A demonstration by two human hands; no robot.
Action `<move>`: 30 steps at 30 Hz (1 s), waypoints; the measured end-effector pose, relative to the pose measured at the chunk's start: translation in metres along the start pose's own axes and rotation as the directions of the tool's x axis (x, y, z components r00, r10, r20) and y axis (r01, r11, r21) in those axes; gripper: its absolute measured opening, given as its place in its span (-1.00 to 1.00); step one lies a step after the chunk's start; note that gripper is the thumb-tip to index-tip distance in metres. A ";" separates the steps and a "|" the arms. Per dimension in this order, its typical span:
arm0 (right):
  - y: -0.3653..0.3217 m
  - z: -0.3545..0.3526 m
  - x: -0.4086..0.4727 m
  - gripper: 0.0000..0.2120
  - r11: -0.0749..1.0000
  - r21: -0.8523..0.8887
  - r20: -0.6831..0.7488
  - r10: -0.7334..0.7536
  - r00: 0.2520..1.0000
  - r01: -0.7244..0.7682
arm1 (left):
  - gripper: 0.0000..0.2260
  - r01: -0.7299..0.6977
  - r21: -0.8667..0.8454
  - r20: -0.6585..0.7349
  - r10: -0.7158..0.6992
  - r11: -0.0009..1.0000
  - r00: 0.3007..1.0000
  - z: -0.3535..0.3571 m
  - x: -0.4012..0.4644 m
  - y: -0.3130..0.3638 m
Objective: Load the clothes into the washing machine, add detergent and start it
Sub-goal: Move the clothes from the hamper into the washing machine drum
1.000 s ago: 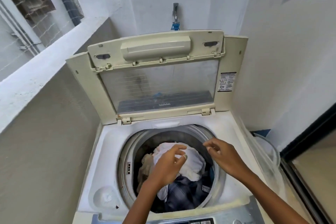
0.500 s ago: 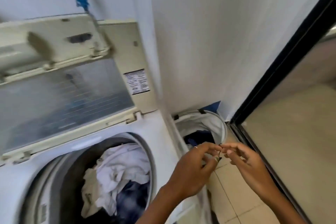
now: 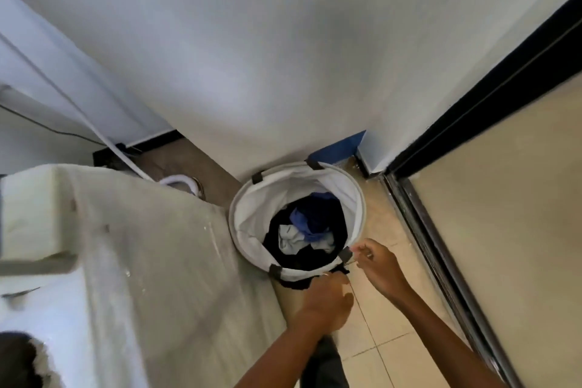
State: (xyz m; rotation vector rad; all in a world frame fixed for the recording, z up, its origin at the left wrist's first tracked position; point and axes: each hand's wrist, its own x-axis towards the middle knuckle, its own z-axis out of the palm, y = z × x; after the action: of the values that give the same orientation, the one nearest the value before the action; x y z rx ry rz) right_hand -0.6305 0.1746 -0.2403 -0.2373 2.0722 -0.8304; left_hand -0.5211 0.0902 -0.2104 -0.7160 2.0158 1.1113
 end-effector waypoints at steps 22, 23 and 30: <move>0.155 0.193 0.358 0.07 0.826 -0.545 0.113 0.243 0.963 -0.145 | -0.45 0.215 -0.082 -0.392 -0.230 0.973 0.891 0.090 0.209 -0.172; 0.156 0.191 0.354 -0.09 0.804 -0.576 0.112 0.255 0.960 -0.147 | -0.47 0.201 -0.111 -0.370 -0.228 0.973 0.901 0.089 0.208 -0.171; 0.081 0.133 0.279 -0.60 0.912 -0.384 0.147 0.216 0.965 -0.145 | -0.74 0.071 -0.758 -0.288 -0.430 0.648 0.856 0.047 0.201 -0.148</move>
State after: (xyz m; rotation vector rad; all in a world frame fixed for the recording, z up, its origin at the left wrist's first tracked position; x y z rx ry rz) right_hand -0.6843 0.0483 -0.5290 -0.3090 2.0223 -0.2851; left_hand -0.5152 0.0353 -0.4582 -1.7687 1.6618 1.7038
